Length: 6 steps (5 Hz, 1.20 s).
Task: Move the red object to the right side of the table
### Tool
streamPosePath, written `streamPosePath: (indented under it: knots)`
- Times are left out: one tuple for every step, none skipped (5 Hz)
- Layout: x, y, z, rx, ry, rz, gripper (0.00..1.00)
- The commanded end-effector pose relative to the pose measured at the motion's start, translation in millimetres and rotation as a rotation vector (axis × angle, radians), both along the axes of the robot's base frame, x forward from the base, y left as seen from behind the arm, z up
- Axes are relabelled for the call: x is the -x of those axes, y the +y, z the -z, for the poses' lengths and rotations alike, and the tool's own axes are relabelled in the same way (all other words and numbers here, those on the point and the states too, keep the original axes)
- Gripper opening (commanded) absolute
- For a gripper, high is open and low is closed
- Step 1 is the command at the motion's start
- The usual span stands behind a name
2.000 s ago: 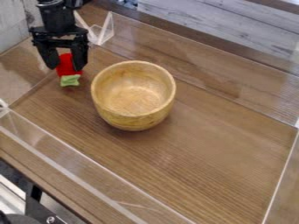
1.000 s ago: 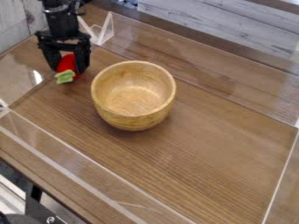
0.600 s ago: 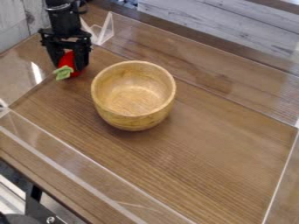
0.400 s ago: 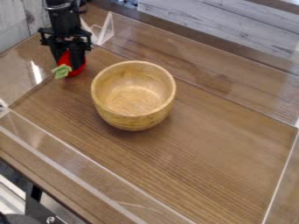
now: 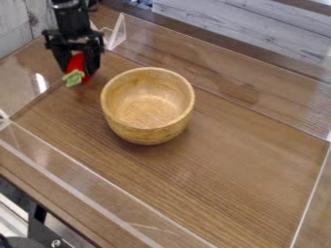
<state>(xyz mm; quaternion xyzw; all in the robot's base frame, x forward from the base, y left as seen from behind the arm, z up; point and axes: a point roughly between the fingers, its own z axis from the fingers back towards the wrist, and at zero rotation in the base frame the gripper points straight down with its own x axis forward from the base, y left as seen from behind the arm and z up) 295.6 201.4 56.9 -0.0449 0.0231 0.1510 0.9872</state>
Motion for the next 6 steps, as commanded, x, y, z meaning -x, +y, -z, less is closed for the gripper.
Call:
streamPosePath:
  knots:
    - [-10.8, -21.0, -52.6, -0.044, -0.105, 0.005, 0.00]
    - [-19.6, -58.0, -72.8, -0.025, -0.130, 0.059, 0.00]
    - [-25.6, -73.8, -76.7, -0.005, -0.141, 0.150, 0.00]
    - [-28.3, -96.2, -73.4, 0.011, -0.140, 0.261, 0.00]
    - [-24.1, -129.0, -74.1, 0.025, -0.139, 0.330, 0.00]
    - [-19.6, -162.3, -75.7, 0.039, -0.144, 0.363, 0.00]
